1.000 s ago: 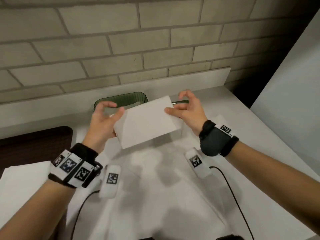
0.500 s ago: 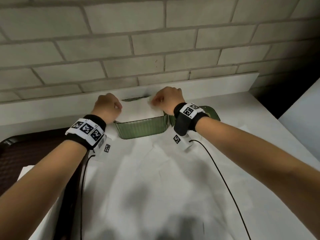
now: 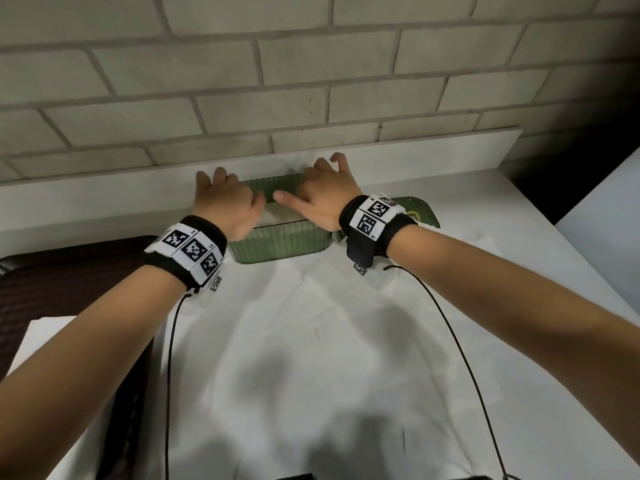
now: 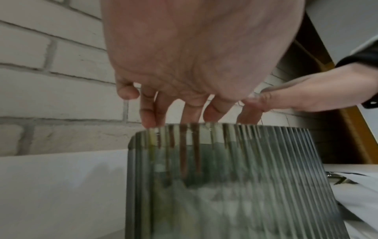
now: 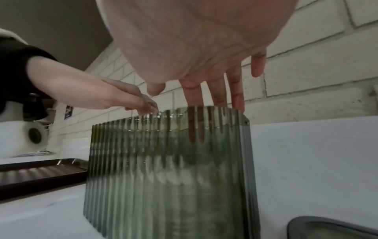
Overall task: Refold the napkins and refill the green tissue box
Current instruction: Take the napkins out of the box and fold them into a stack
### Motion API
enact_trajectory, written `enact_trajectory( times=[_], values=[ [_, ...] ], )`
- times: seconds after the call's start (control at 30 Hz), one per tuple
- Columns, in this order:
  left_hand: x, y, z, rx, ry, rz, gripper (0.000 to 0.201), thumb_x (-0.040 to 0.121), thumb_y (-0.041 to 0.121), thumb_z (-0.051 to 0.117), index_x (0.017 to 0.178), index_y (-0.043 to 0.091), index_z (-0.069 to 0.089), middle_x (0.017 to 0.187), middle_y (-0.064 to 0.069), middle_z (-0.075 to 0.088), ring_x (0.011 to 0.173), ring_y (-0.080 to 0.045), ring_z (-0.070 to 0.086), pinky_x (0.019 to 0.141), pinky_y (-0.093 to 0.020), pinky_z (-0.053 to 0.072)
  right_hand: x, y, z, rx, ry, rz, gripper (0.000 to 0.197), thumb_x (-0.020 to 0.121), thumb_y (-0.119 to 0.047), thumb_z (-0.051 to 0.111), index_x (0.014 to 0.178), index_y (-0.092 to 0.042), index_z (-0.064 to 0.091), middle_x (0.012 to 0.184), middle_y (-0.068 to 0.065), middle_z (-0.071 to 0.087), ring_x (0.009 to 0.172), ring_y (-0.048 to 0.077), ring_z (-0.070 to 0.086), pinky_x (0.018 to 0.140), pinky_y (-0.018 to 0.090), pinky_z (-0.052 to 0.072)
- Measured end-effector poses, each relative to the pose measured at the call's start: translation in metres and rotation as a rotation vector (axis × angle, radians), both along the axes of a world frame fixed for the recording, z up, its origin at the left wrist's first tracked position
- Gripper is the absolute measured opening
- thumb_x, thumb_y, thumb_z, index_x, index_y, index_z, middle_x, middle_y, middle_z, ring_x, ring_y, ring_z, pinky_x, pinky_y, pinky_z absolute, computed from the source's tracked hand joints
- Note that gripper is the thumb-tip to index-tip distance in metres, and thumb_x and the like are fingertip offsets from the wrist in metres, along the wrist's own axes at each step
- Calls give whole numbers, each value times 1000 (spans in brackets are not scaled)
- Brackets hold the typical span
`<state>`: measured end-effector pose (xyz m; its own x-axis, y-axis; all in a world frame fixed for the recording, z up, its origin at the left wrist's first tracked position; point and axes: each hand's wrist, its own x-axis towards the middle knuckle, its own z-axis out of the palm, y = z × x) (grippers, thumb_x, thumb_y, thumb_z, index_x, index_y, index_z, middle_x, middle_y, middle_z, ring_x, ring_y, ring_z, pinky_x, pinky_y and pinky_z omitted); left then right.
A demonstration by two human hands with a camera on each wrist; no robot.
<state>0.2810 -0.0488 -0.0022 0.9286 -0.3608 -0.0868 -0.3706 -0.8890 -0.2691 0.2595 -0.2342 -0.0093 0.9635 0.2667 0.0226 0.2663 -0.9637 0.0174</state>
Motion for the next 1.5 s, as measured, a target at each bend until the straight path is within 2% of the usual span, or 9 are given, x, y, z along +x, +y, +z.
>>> enact_trajectory(
  times=[0.2, 0.3, 0.4, 0.53, 0.73, 1.0, 1.13, 1.27, 1.5],
  values=[
    [-14, -4, -1, -79, 148, 29, 61, 101, 42, 7, 59, 16, 44, 64, -9, 58, 82, -29, 52, 102, -50, 25, -18, -1, -6, 100, 230, 8, 78, 94, -66, 1, 46, -19, 42, 56, 5, 58, 82, 15, 59, 117, 51, 2],
    [-28, -4, 3, -139, -34, 4, 52, 99, 36, 24, 60, 13, 50, 65, -6, 51, 87, -30, 49, 94, -47, 30, -25, -12, 1, 207, 27, -11, 85, 92, -69, 7, 58, -13, 60, 62, 1, 62, 85, 14, 59, 115, 44, 11],
    [-55, -4, -3, -526, -183, -176, 20, 90, 23, 51, 77, 13, 62, 92, -4, 60, 97, -28, 51, 89, -46, 34, -50, -31, 14, 388, -161, 7, 55, 93, -59, 37, 73, -17, 68, 77, -3, 68, 79, 14, 57, 100, 35, 32],
    [-104, -15, -14, -894, 175, -310, 8, 86, 8, 65, 87, 15, 69, 90, 3, 65, 81, -13, 60, 73, -14, 42, -107, -63, 10, 454, 229, -24, 14, 81, -37, 72, 78, -24, 68, 75, -11, 65, 74, 11, 62, 72, 27, 48],
    [-158, -50, -58, -529, 495, -376, 52, 83, 44, 69, 124, 15, 58, 113, 2, 56, 106, -15, 53, 90, -28, 44, -176, -90, -40, 6, 486, -16, 77, 63, -51, 81, 130, -28, 50, 128, -9, 44, 119, 15, 41, 96, 31, 33],
    [-173, -92, -50, -322, 516, -410, 66, 81, 51, 66, 134, 19, 44, 117, -2, 48, 112, -23, 43, 91, -35, 38, -188, -78, -35, 180, 451, -49, 40, 70, -28, 79, 100, -28, 52, 92, -5, 62, 84, 18, 51, 77, 28, 34],
    [-162, -87, -43, -687, 633, -291, 29, 83, 25, 72, 109, 14, 68, 98, -1, 66, 93, -18, 60, 71, -23, 42, -183, -91, -7, 692, 426, -131, 37, 63, -26, 89, 85, -23, 59, 73, -1, 69, 67, 10, 57, 68, 26, 48],
    [-147, -58, -49, -1029, 737, -39, 30, 78, 16, 79, 106, 11, 71, 104, 0, 72, 103, -18, 65, 91, -29, 51, -161, -141, 4, 1143, 208, -434, 37, 75, -29, 81, 98, -3, 69, 89, 17, 72, 67, 19, 62, 67, 26, 51],
    [-148, -27, -50, -1478, 1094, 334, 33, 84, -15, 62, 110, 4, 66, 104, -13, 74, 91, -22, 73, 83, -30, 58, -149, -187, -51, 967, 328, -941, 67, 76, -28, 81, 128, 3, 52, 93, 15, 59, 76, 26, 53, 68, 27, 46]
  ],
)
